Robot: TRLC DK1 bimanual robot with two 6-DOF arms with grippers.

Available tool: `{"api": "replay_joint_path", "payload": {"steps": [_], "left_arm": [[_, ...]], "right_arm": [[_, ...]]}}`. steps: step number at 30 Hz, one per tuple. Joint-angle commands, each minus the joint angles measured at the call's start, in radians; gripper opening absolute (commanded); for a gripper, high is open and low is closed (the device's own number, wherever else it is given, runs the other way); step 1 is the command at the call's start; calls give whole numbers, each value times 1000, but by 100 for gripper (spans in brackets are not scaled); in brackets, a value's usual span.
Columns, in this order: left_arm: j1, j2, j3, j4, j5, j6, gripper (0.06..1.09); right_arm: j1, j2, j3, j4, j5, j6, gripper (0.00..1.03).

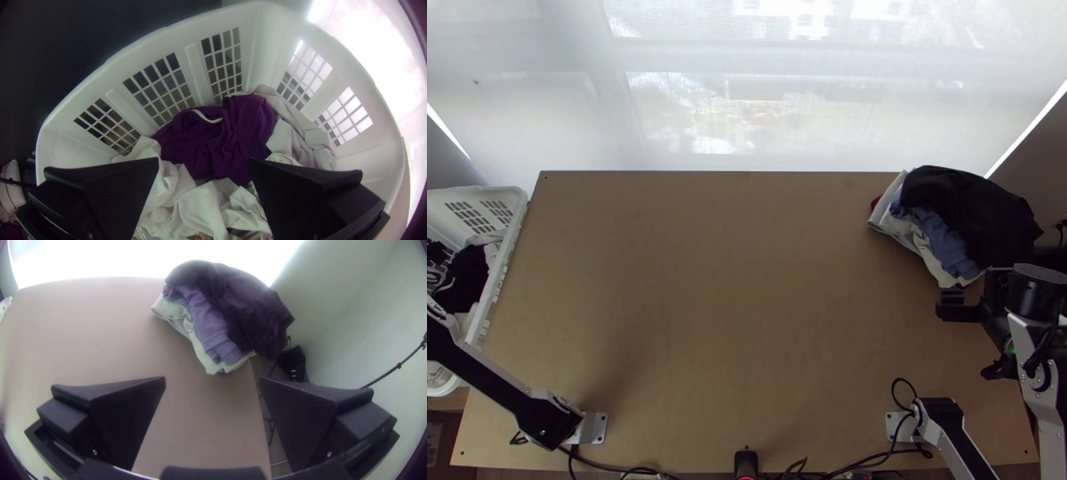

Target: Fold the t-shirt

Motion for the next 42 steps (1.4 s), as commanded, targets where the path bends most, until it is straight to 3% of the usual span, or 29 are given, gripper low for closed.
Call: {"api": "replay_joint_path", "payload": {"steps": [1,8,16,27,31,34,36,42], "left_arm": [[-10,208,106,53,-35,-25,104],[-25,415,323,54,-64,-51,104],[-73,484,335,229,-93,-56,103],[-59,605,349,320,-144,-65,102],[-50,619,349,315,-144,-65,78],[-45,610,350,321,-136,-65,44],[-45,596,349,335,-134,-61,9],[-44,450,336,182,-119,-104,9]], "right_arm": [[19,-24,16,-67,0,-64,98],[14,-21,18,-122,-1,-70,98],[-1,-39,-2,-204,-1,-81,98],[-15,-39,-21,-225,-1,-82,98],[-17,-39,-27,-227,-1,-84,98],[-17,-39,-33,-227,-1,-85,98],[-17,-39,-34,-227,-1,-87,98],[-17,-42,-37,-219,-3,-87,98]]}}
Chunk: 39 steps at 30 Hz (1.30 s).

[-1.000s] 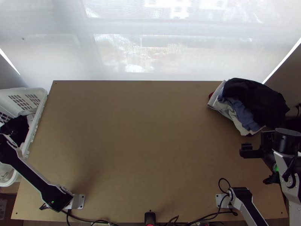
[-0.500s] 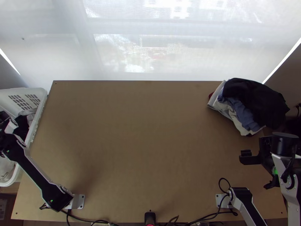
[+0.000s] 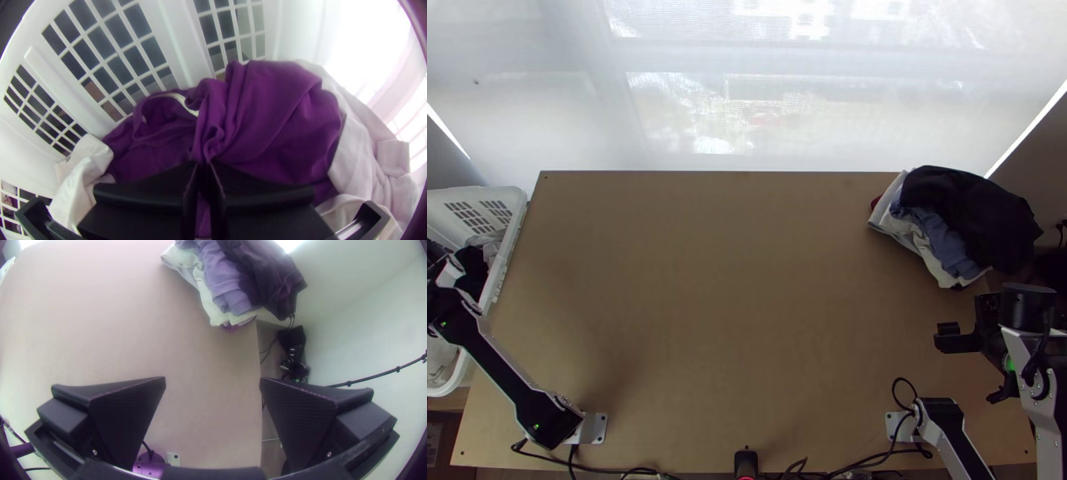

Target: Fold the t-shirt

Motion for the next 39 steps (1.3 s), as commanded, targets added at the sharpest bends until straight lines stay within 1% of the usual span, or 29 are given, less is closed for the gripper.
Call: {"api": "replay_joint_path", "payload": {"steps": [1,4,9,11,16,18,21,23,26,30,36,39], "left_arm": [[7,-149,-20,-116,32,-56,9],[23,-260,-36,-205,102,-114,9],[41,-470,-51,-356,213,-178,9],[47,-566,-57,-415,264,-197,9],[44,-819,-76,-535,378,-203,9],[43,-908,-76,-563,421,-207,9],[39,-1034,-76,-596,517,-221,9],[27,-1119,-76,-606,579,-227,9],[-11,-1235,-76,-606,645,-234,9],[-119,-1390,-108,-607,709,-238,9],[-445,-1626,-318,-607,712,-214,9],[-639,-1709,-410,-609,707,-247,9]], "right_arm": [[0,-6,-7,7,-1,-2,98],[1,-12,-5,11,-2,-2,98],[23,-20,10,14,-12,-2,98],[37,-20,27,16,-12,-2,98],[75,-21,74,16,-13,-7,98],[89,-34,80,17,-13,-11,98],[93,-57,87,19,-13,-11,98],[93,-77,94,17,-15,-11,98],[93,-112,96,14,-16,-11,98],[95,-144,94,10,-18,-13,98],[87,-158,119,11,-19,-13,98],[78,-169,133,4,-18,-13,98]]}}
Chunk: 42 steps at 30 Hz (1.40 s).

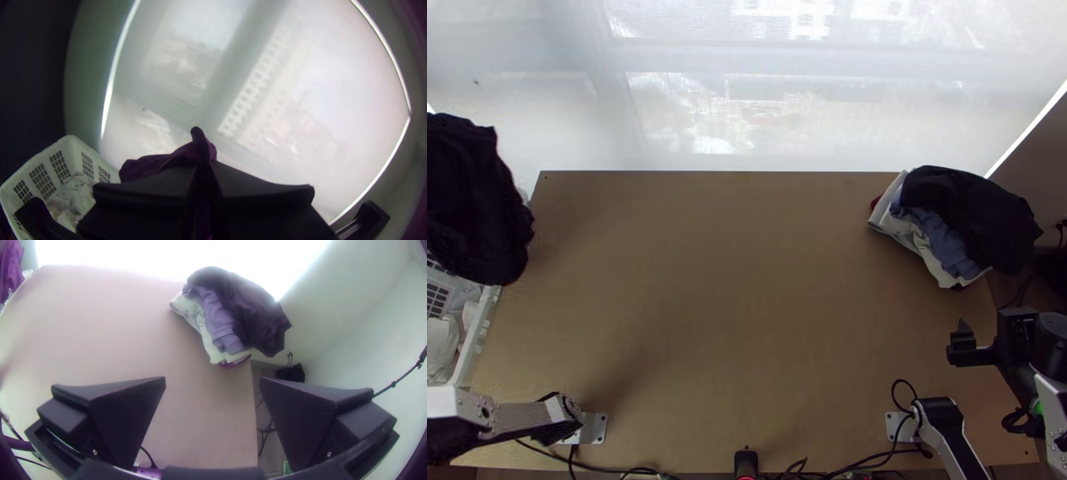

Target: Fold the t-shirt

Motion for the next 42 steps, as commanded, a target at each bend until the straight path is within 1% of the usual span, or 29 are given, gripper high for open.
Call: {"api": "replay_joint_path", "payload": {"steps": [1,6,10,13,18,21,22,29,36,42], "left_arm": [[-396,-247,-209,-1,14,-30,9],[-703,-322,-368,-14,0,-86,9],[-842,-353,-514,-6,-3,-105,9],[-905,-360,-615,42,-29,-106,9],[-1013,-331,-724,131,-113,-92,9],[-1109,-299,-795,186,-210,-59,9],[-1135,-284,-812,204,-227,-48,9],[-1263,-176,-841,272,-274,-34,9],[-1422,-87,-845,292,-274,-13,9],[-1514,-15,-789,287,-273,3,9]], "right_arm": [[-12,-30,30,-10,0,1,98],[-25,-47,45,-30,-1,-2,98],[-48,-47,66,-41,-3,-2,98],[-58,-43,79,-41,-9,-2,98],[-85,-35,102,-35,-9,-4,98],[-108,-46,99,-37,-11,-1,98],[-118,-49,99,-37,-18,1,98],[-144,-56,99,-43,-32,1,98],[-147,-56,86,-41,-37,1,98],[-147,-38,63,-29,-54,-1,98]]}}
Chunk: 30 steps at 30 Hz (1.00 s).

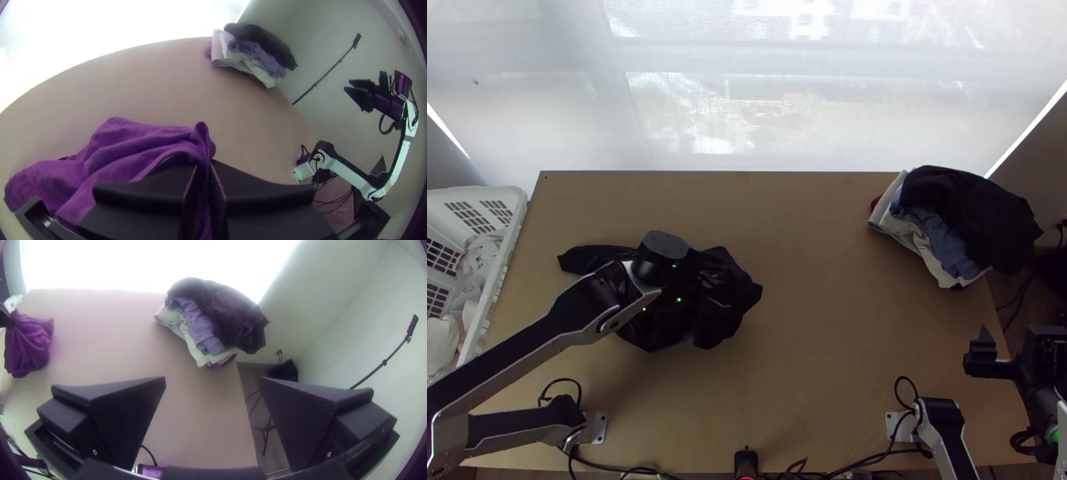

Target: Fold the t-shirt

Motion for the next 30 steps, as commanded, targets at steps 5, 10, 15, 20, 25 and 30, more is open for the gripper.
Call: {"api": "replay_joint_path", "payload": {"steps": [5,10,15,20,25,30], "left_arm": [[-202,124,72,-8,9,13,24],[-254,144,103,-68,17,33,97],[-165,110,157,-157,17,75,104],[77,15,170,-234,17,85,104],[361,-102,81,-278,21,158,104],[537,-242,-60,-283,21,176,104]], "right_arm": [[14,47,-20,23,-22,-1,98],[38,68,-52,54,-23,-9,98],[78,93,-72,86,-25,-26,98],[181,146,-55,117,-23,-53,98],[368,246,-3,129,-23,-93,98],[604,376,43,137,-23,-130,98]]}}
